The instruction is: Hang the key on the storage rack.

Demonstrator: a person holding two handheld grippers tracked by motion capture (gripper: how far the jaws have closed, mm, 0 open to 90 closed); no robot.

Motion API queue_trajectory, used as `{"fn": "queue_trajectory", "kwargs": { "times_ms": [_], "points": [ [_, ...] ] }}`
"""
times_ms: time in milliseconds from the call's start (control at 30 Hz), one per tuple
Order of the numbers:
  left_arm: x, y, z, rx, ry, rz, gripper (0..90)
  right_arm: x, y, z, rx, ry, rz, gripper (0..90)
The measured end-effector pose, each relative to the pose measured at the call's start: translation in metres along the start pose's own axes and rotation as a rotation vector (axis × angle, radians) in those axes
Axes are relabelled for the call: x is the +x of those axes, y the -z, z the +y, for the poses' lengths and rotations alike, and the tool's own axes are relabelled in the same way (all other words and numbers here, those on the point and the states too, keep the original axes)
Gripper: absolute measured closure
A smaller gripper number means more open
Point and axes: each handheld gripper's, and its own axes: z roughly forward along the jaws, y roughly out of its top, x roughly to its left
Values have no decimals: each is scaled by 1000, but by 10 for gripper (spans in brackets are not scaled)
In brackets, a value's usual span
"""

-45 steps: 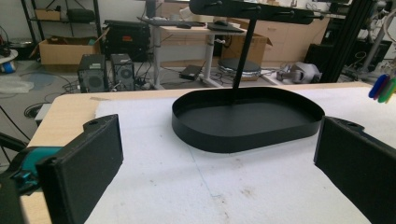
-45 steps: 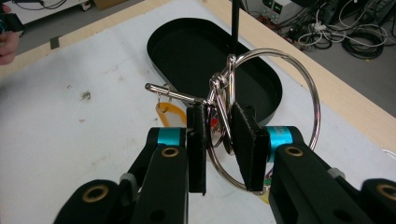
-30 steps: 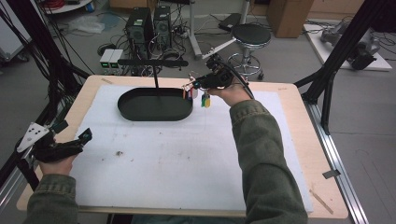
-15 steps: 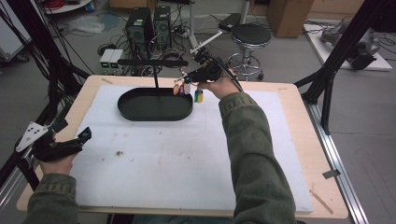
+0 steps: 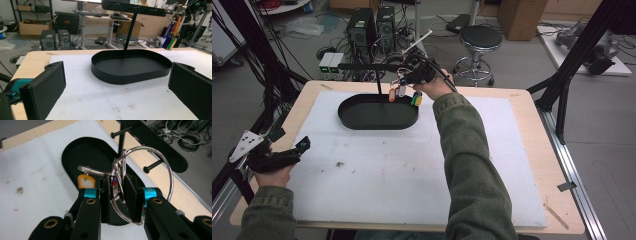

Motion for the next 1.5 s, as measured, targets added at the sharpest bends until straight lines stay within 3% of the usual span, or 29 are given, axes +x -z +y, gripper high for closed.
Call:
{"fn": "queue_trajectory", "kwargs": {
  "times_ms": [133,600,967,1167,1200,1333,1500],
  "points": [
    [1,1,0,-2,4,3,17,-3,-4,-1,5,-12,-24,756],
    [1,1,0,-6,14,-3,17,5,-28,2,33,1,-26,765],
    [2,0,0,-11,18,-6,17,3,-49,0,65,-46,-32,811],
    [3,-1,0,-13,24,-8,17,3,-55,0,48,-67,-52,816],
    [4,-1,0,-14,26,-7,17,4,-55,0,43,-69,-51,793],
    [4,0,-1,-17,30,-9,17,5,-48,0,5,-95,-24,529],
    [3,0,-1,-16,33,-11,17,9,-41,-3,-1,-106,2,344]
  ]
}}
